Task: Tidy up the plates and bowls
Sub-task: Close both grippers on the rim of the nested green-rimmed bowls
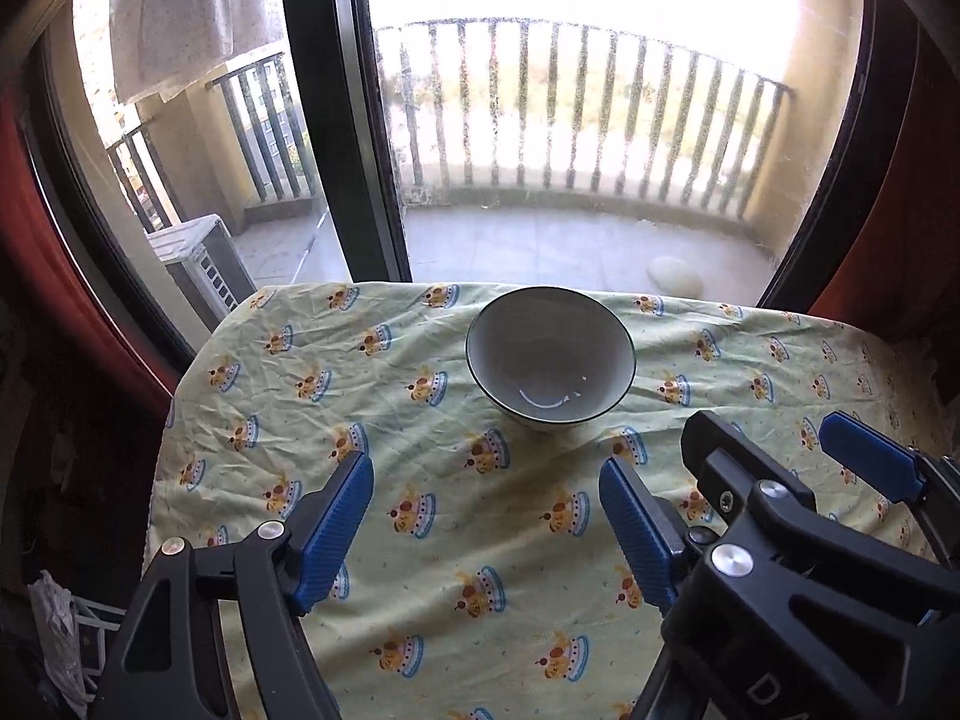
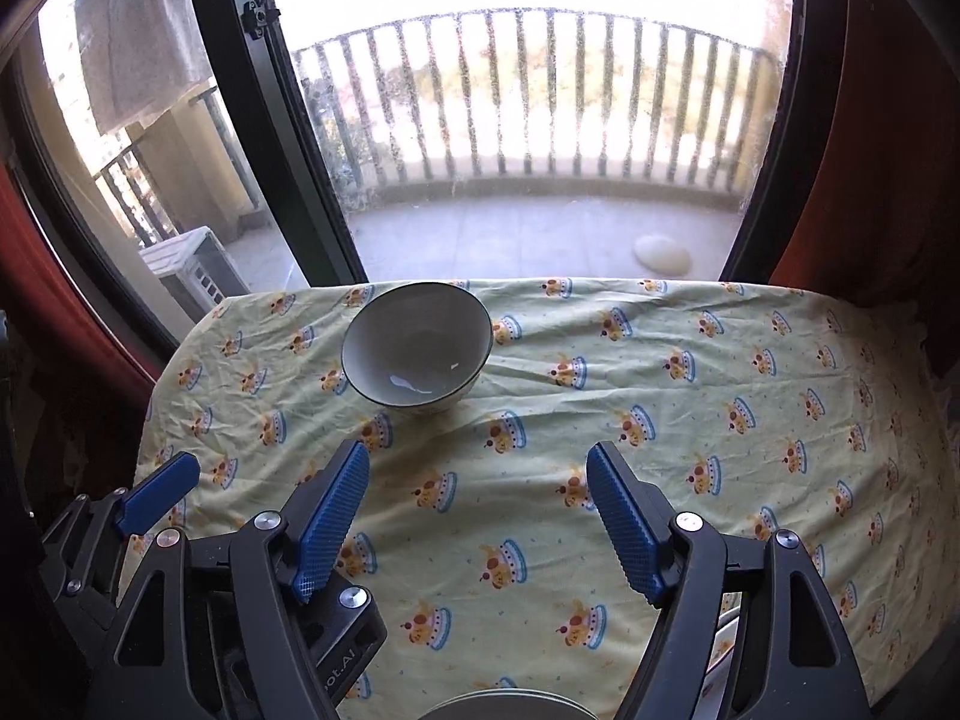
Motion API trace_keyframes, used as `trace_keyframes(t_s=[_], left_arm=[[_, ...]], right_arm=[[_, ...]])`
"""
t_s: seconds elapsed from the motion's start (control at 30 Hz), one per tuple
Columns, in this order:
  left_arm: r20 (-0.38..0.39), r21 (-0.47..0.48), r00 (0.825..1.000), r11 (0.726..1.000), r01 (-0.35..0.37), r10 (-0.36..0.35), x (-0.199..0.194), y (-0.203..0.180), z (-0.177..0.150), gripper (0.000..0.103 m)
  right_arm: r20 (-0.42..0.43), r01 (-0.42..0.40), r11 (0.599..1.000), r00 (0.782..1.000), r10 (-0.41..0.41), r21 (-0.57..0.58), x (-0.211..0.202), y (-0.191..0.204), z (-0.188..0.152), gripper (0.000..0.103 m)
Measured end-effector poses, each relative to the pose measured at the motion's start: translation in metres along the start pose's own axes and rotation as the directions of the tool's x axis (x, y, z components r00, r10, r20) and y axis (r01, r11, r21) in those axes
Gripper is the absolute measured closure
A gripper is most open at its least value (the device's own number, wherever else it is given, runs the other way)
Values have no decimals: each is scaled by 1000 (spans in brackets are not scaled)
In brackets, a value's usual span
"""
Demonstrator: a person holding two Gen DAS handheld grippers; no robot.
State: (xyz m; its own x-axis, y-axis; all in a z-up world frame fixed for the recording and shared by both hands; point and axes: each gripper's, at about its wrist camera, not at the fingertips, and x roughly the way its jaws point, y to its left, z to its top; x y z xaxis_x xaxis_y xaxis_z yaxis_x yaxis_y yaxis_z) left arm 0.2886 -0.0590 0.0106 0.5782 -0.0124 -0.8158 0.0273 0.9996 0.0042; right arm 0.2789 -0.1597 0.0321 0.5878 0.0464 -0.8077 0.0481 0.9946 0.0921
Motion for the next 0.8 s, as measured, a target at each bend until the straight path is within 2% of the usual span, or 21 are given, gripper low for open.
trace_keyframes(t_s=[0.2,0.5,0.63,0.8], left_arm=[[-16,-1,1000,1000,-17,17,46,11,25,25],[-42,46,999,999,-12,14,113,7,42,37],[-62,51,998,999,7,-4,138,3,49,44],[-89,47,995,998,44,-40,159,-3,51,56]], right_arm=[[-8,46,998,999,-46,32,38,13,26,25],[-25,107,988,994,-105,111,107,9,42,25],[-32,118,986,993,-115,121,132,5,47,37],[-51,127,983,991,-121,132,159,-3,51,45]])
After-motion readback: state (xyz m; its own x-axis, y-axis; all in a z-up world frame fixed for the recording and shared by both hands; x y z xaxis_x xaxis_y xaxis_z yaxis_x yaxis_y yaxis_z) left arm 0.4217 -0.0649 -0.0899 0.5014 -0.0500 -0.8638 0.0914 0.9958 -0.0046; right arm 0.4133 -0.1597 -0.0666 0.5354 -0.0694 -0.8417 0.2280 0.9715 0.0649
